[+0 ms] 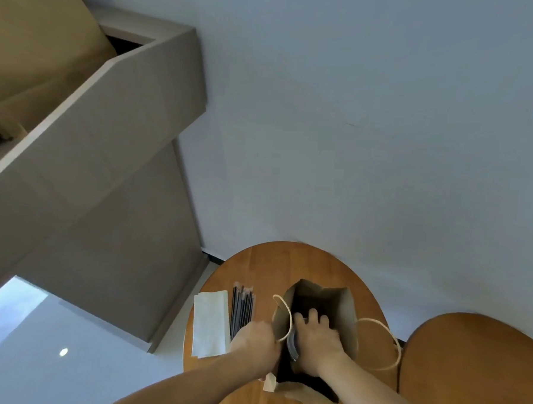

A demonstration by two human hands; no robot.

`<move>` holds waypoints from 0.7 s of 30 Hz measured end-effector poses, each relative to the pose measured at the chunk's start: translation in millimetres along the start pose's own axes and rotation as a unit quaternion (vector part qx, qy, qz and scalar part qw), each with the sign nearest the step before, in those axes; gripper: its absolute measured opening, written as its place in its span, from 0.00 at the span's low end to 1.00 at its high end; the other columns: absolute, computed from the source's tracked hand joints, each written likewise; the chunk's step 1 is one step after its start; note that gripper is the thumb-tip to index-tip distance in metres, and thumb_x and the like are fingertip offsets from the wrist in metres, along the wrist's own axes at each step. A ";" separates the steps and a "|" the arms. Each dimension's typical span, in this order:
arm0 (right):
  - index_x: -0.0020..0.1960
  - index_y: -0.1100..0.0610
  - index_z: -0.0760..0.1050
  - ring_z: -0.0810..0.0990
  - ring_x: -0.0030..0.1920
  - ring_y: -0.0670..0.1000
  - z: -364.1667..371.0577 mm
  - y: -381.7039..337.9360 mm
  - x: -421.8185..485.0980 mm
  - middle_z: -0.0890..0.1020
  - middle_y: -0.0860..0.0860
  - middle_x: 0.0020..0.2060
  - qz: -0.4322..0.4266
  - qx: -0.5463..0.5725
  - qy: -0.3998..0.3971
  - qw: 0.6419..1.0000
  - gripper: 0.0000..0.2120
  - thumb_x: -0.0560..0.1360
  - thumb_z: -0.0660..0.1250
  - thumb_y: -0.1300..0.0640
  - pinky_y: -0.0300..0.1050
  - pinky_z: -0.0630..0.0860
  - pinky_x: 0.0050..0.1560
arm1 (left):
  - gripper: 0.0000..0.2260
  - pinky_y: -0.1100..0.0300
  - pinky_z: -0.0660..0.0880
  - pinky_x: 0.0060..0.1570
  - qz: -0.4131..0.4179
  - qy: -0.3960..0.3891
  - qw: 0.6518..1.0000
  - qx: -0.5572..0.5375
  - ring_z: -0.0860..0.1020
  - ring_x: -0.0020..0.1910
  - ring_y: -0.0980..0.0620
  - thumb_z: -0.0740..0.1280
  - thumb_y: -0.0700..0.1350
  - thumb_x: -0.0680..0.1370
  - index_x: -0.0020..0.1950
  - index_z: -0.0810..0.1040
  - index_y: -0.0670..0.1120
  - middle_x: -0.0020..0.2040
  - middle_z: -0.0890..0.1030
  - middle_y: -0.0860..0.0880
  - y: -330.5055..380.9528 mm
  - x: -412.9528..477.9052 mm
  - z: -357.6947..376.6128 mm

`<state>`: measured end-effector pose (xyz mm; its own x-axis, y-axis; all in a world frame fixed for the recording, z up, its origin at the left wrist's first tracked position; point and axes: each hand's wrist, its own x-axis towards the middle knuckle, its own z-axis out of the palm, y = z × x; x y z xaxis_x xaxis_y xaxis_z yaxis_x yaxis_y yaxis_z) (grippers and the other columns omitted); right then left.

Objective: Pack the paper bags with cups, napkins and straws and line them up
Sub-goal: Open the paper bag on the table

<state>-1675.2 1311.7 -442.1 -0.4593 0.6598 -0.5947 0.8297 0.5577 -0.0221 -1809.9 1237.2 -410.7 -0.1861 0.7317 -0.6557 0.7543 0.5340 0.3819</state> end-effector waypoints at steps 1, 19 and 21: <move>0.74 0.50 0.54 0.65 0.68 0.62 4.5 -1.2 5.5 0.61 0.57 0.70 0.009 0.012 -0.007 1.000 0.42 0.69 0.74 0.45 0.57 0.74 0.63 | 0.08 0.60 0.83 0.46 -0.003 0.011 1.000 -0.006 0.84 0.40 0.53 0.64 0.45 0.82 0.59 0.78 0.47 0.45 0.82 0.50 -1.0 1.6 1.6; 0.78 0.50 0.52 0.62 0.71 0.59 47.0 -5.9 34.6 0.57 0.57 0.74 0.041 0.082 -0.023 0.996 0.34 0.77 0.65 0.50 0.55 0.67 0.71 | 0.12 0.62 0.81 0.45 0.014 0.051 0.998 -0.044 0.80 0.43 0.53 0.64 0.49 0.81 0.63 0.74 0.50 0.47 0.78 0.53 -9.9 7.9 9.7; 0.79 0.49 0.50 0.60 0.73 0.59 42.2 -4.4 29.6 0.55 0.56 0.75 0.041 0.100 -0.027 0.994 0.37 0.77 0.66 0.49 0.56 0.64 0.73 | 0.10 0.59 0.82 0.45 0.021 0.047 0.997 -0.048 0.81 0.42 0.53 0.63 0.51 0.81 0.60 0.75 0.50 0.45 0.78 0.53 -8.3 7.2 7.3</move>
<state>-1679.0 1307.5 -493.6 -0.3739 0.6684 -0.6430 0.9128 0.3880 -0.1274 -1812.8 1235.0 -423.4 -0.2177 0.7884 -0.5753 0.6993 0.5372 0.4716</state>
